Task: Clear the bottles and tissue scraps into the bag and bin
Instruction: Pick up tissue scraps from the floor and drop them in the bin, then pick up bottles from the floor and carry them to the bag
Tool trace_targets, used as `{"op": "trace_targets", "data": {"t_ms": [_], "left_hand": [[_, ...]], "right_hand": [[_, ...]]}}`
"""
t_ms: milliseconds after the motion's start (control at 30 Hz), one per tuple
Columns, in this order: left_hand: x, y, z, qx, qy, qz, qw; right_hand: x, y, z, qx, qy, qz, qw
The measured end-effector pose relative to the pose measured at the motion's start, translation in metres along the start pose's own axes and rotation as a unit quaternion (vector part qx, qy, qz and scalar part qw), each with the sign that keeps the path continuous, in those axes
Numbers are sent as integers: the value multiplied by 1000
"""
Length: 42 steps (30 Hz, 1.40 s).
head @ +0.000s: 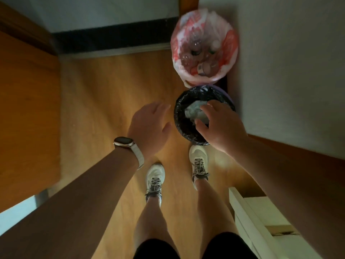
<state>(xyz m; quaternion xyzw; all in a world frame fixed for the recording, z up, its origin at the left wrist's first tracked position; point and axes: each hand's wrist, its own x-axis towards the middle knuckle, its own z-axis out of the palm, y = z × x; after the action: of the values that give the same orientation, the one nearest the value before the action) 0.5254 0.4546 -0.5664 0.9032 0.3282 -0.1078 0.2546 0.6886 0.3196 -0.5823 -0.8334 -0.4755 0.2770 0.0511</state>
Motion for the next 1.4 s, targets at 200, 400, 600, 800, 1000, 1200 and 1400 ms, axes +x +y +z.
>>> {"op": "trace_targets", "data": {"t_ms": [200, 400, 600, 800, 1000, 1200, 1400], "left_hand": [[-43, 18, -91, 8, 72, -84, 994], [-125, 30, -162, 27, 122, -151, 981], [-225, 48, -199, 37, 169, -219, 960], [-320, 54, -212, 65, 202, -294, 932], [-419, 58, -205, 73, 248, -361, 896], [-543, 80, -178, 87, 287, -439, 847], [-681, 109, -132, 81, 317, -515, 792]], "right_hand": [[-3, -85, -97, -68, 14, -145, 987], [-43, -147, -164, -134, 10, -251, 958], [-82, -198, -201, -208, -11, -346, 915], [-128, -258, -230, -250, -20, -435, 865], [-197, -331, -232, -260, -19, -514, 817], [-299, -390, -197, -267, -10, -596, 757], [-433, -435, -144, -272, -12, -668, 693]]}}
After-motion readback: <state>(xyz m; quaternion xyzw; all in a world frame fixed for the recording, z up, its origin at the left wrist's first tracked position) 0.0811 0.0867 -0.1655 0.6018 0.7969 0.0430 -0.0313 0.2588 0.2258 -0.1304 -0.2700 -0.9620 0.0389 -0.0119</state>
